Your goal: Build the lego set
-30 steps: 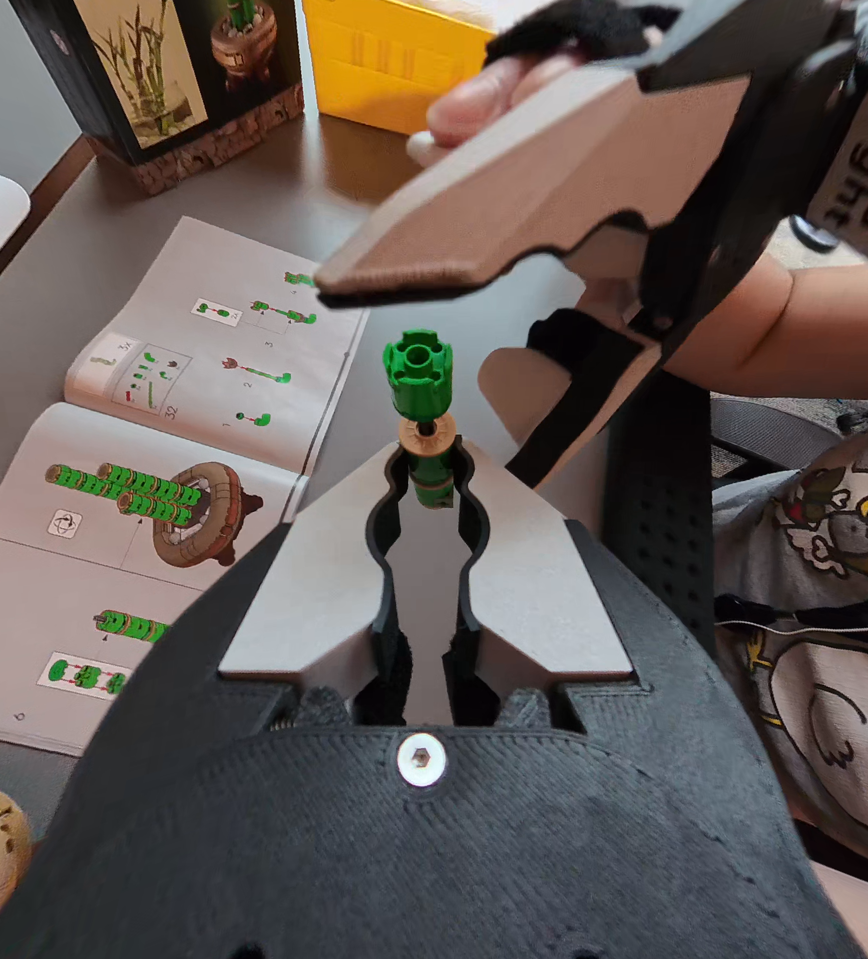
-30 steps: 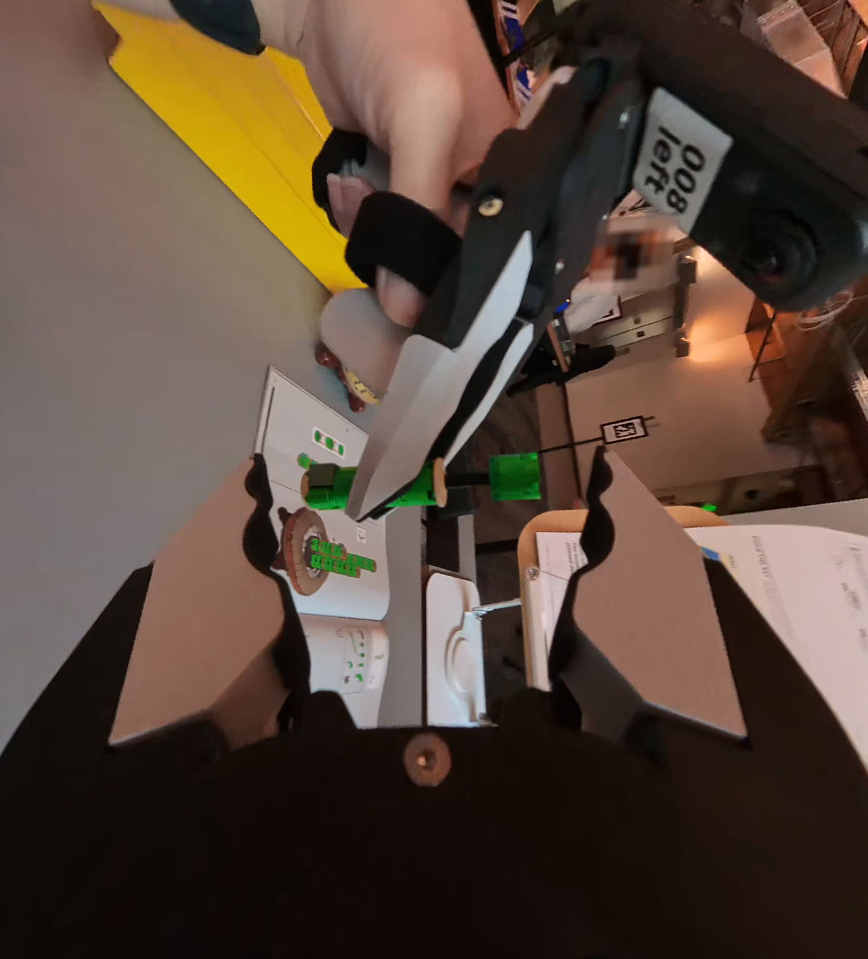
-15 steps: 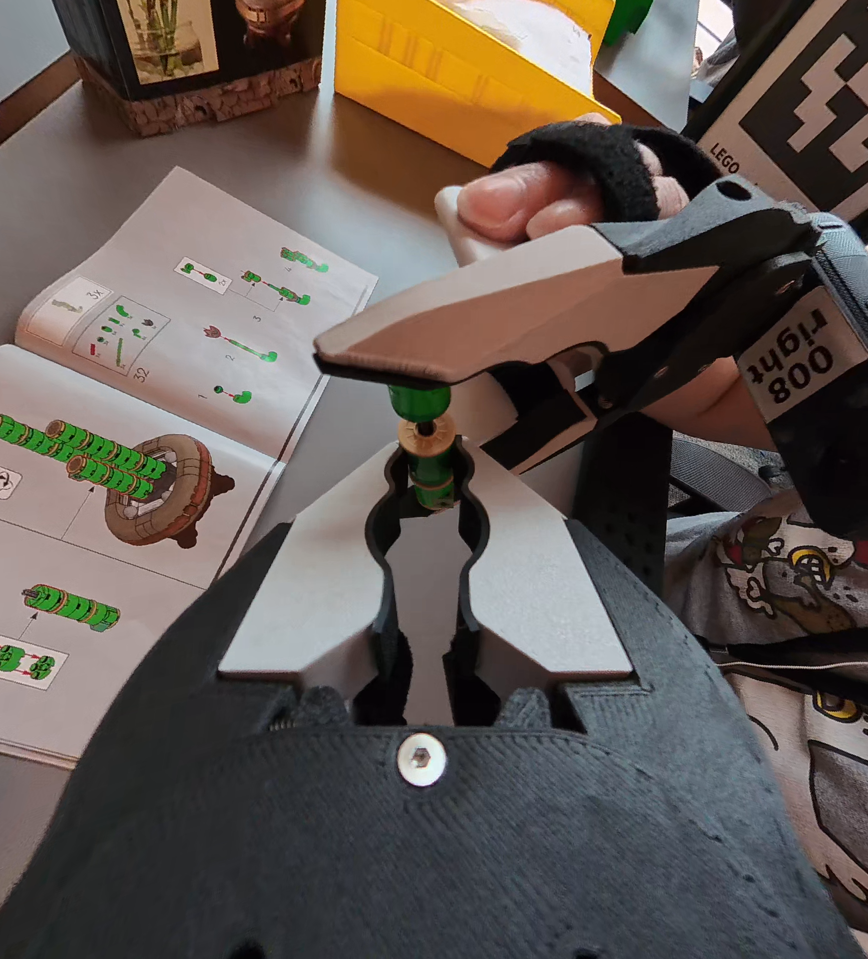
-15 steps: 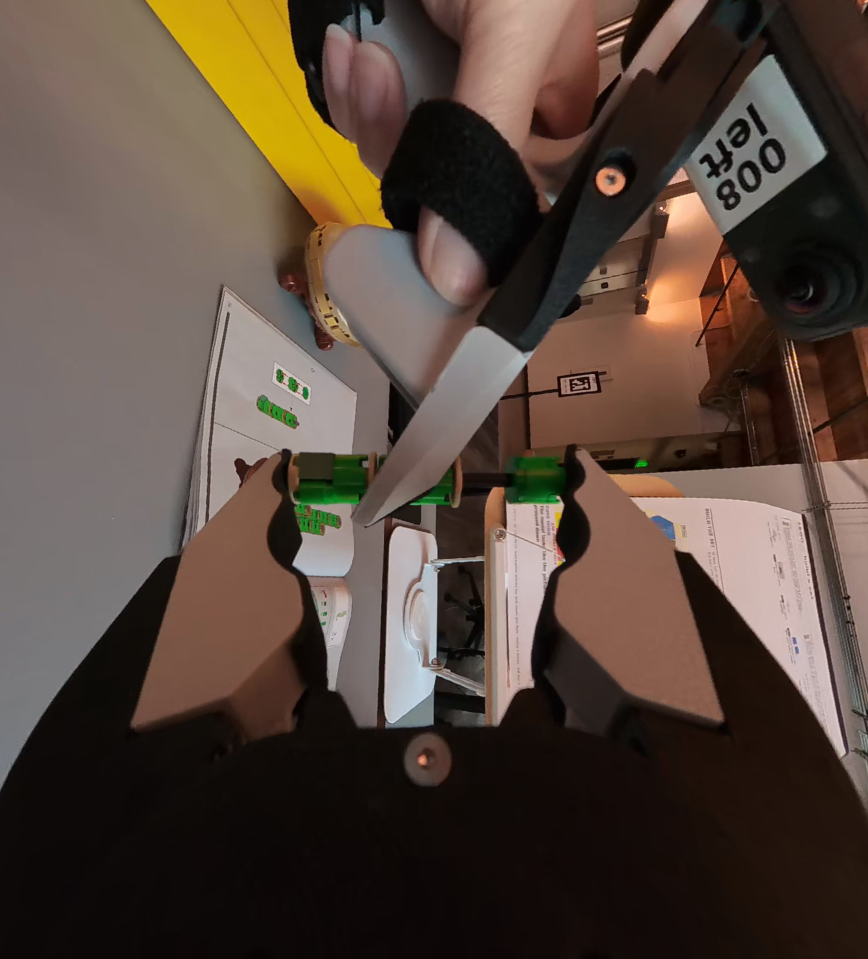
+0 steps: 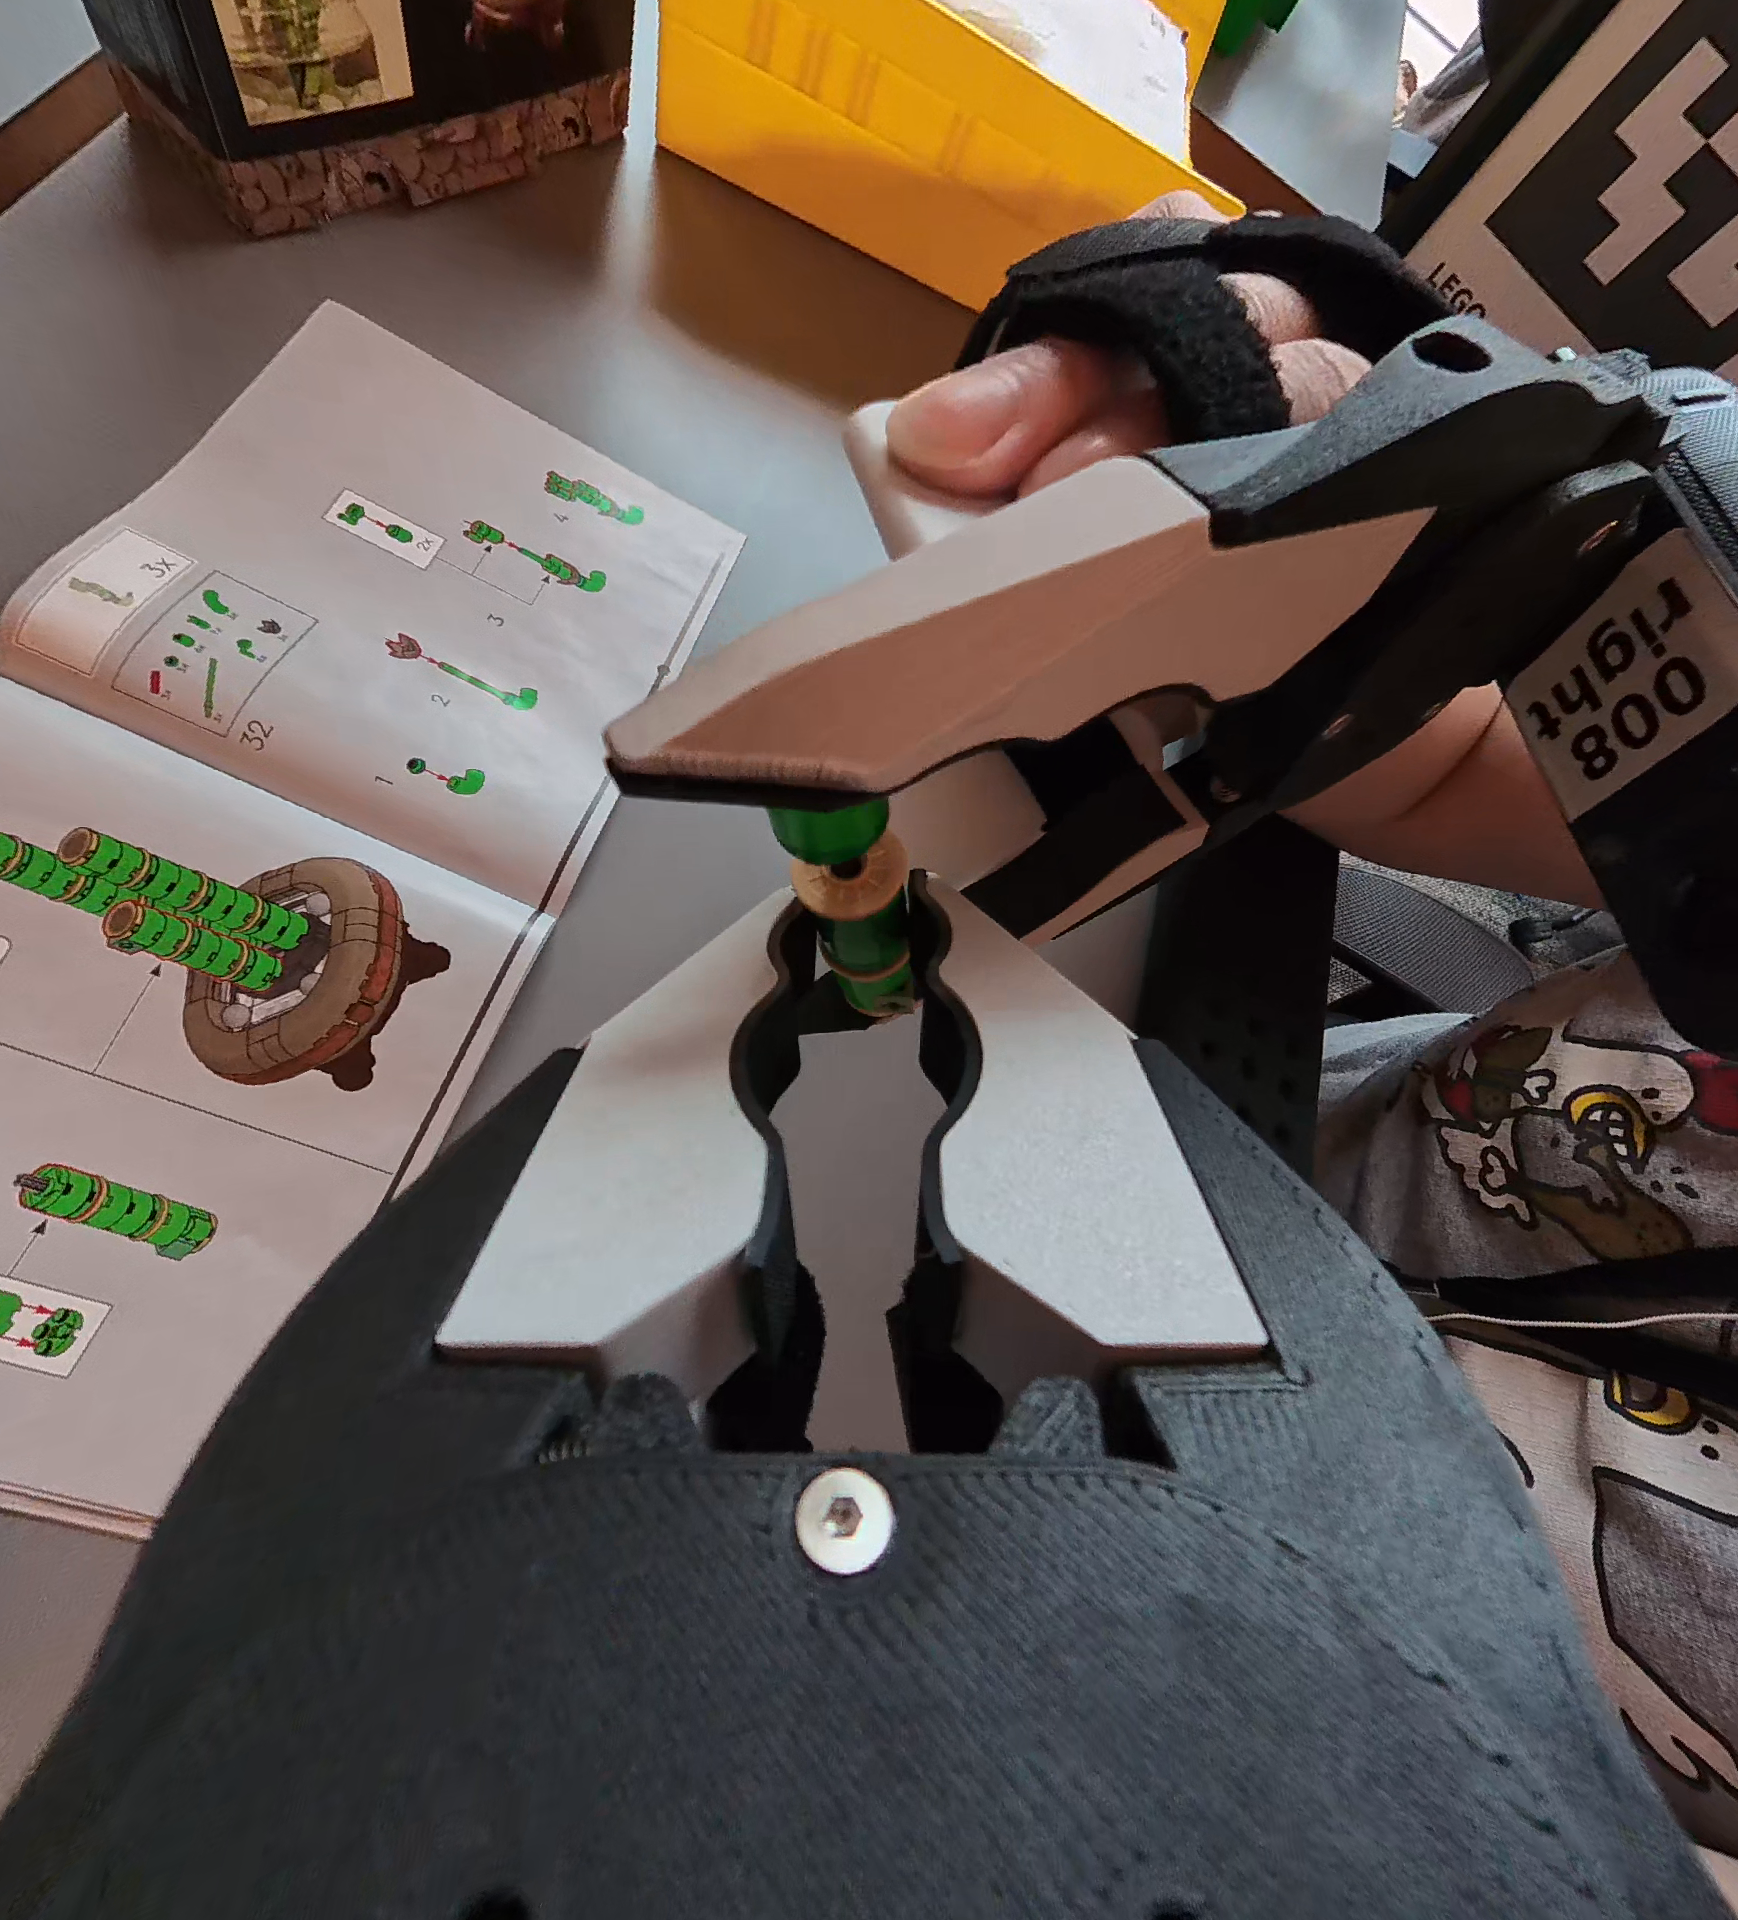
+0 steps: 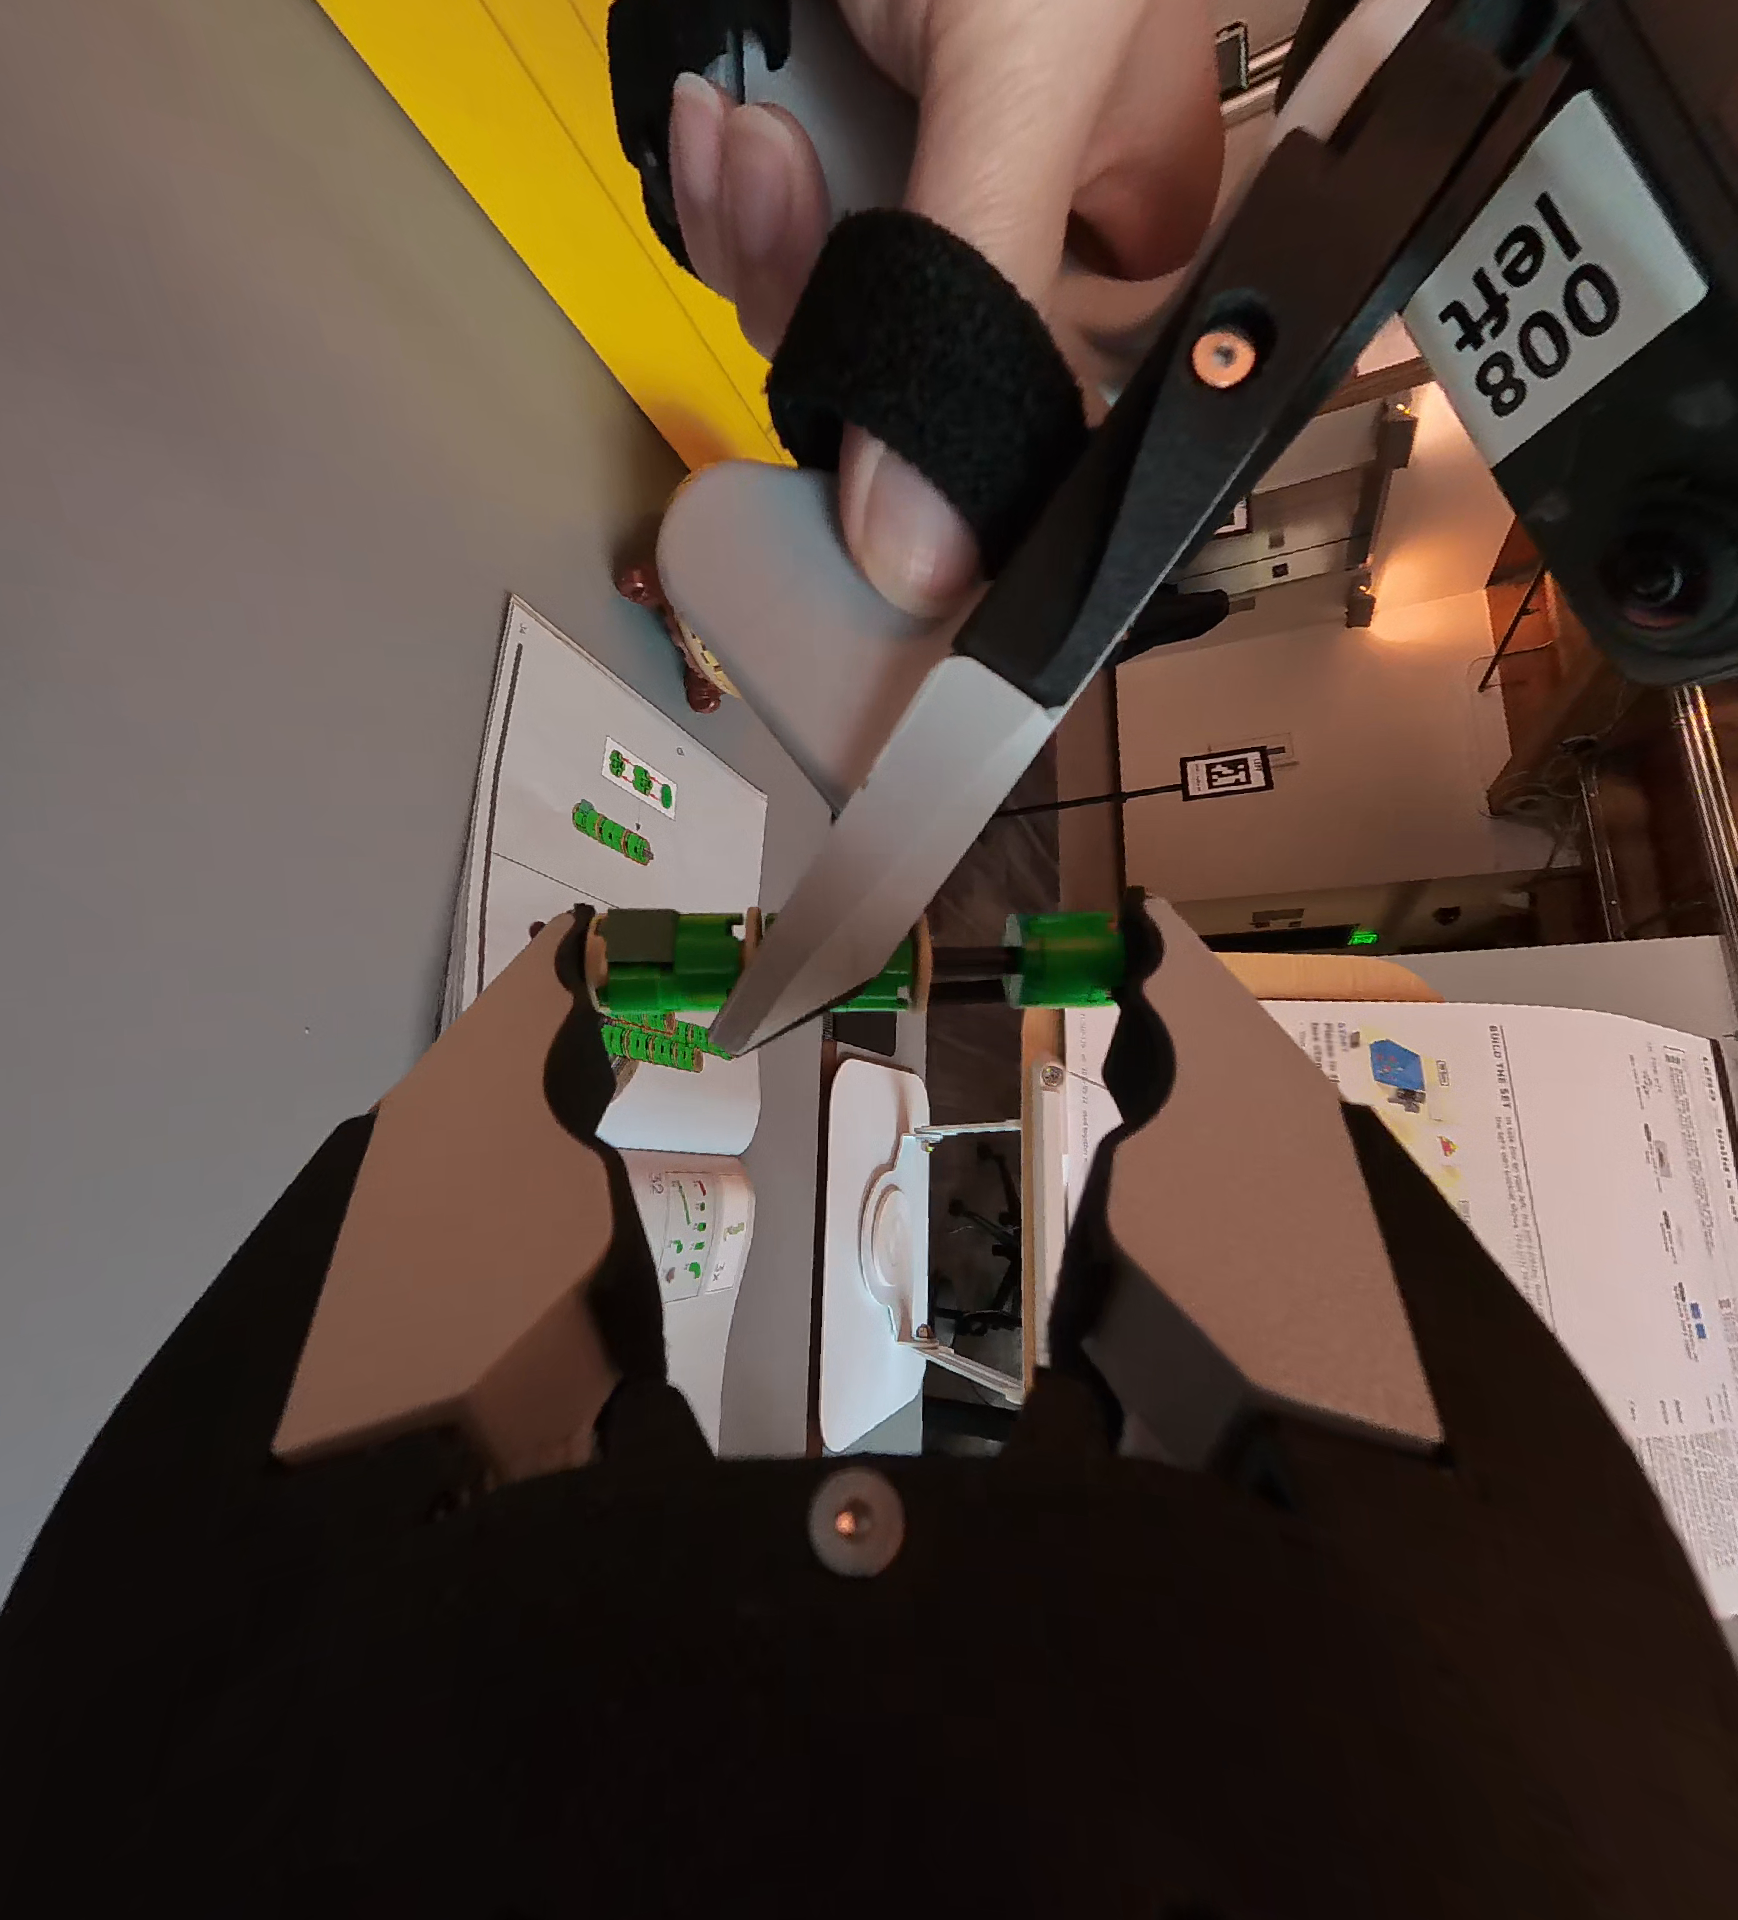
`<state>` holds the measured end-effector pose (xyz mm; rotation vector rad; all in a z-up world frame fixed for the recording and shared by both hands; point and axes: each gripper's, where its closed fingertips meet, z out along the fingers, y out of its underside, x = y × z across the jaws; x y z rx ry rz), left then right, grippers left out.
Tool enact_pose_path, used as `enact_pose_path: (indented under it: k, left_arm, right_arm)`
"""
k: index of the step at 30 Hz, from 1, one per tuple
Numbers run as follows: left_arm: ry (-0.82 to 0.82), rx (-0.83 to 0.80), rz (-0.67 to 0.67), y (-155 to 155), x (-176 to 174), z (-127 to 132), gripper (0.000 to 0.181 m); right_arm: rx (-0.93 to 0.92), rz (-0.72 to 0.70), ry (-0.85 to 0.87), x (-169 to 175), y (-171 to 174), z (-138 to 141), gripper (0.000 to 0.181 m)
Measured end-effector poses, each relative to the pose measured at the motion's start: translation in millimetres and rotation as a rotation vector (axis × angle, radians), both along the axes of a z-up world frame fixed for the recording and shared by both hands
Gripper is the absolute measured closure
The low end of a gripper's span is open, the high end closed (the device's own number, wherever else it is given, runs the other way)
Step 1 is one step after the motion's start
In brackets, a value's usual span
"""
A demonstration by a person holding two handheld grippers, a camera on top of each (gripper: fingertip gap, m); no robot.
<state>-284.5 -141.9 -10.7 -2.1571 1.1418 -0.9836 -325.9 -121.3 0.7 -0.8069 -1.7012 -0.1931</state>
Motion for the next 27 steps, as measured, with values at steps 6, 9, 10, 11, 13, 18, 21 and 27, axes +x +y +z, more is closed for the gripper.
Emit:
enact_pose_path:
  k: [6,9,10,11,13,18,21,27]
  left_arm:
    - [-0.007,-0.001,0.003,0.3,0.1,1.5,0.165]
    - [-0.009,-0.002,0.002,0.0,0.0,1.7,0.165]
    - [-0.01,-0.002,0.002,0.0,0.1,1.9,0.165]
    - [-0.014,0.0,0.003,0.2,0.2,2.6,0.165]
    - [-0.031,0.003,0.003,0.6,-0.4,5.9,0.166]
    - [-0.106,0.041,0.016,1.4,-4.8,24.0,0.166]
    - [-0.125,0.058,0.03,2.3,-6.1,30.1,0.166]
    - [-0.12,0.051,0.038,3.2,-6.4,28.4,0.166]
  right_arm:
    - [-0.004,0.009,-0.002,0.3,-1.5,0.1,0.089]
    - [-0.009,0.011,0.001,0.0,-1.8,0.5,0.089]
    - [-0.011,0.012,0.002,0.0,-2.0,0.5,0.089]
    - [-0.007,0.011,0.007,0.0,-1.6,1.4,0.089]
    - [-0.01,0.018,0.036,-1.2,-1.8,5.1,0.088]
    - [0.025,-0.003,0.18,-2.8,2.0,29.6,0.079]
    - [0.061,0.0,0.19,-3.0,0.3,33.9,0.088]
    - [0.046,-0.019,0.172,-3.3,0.9,30.6,0.092]
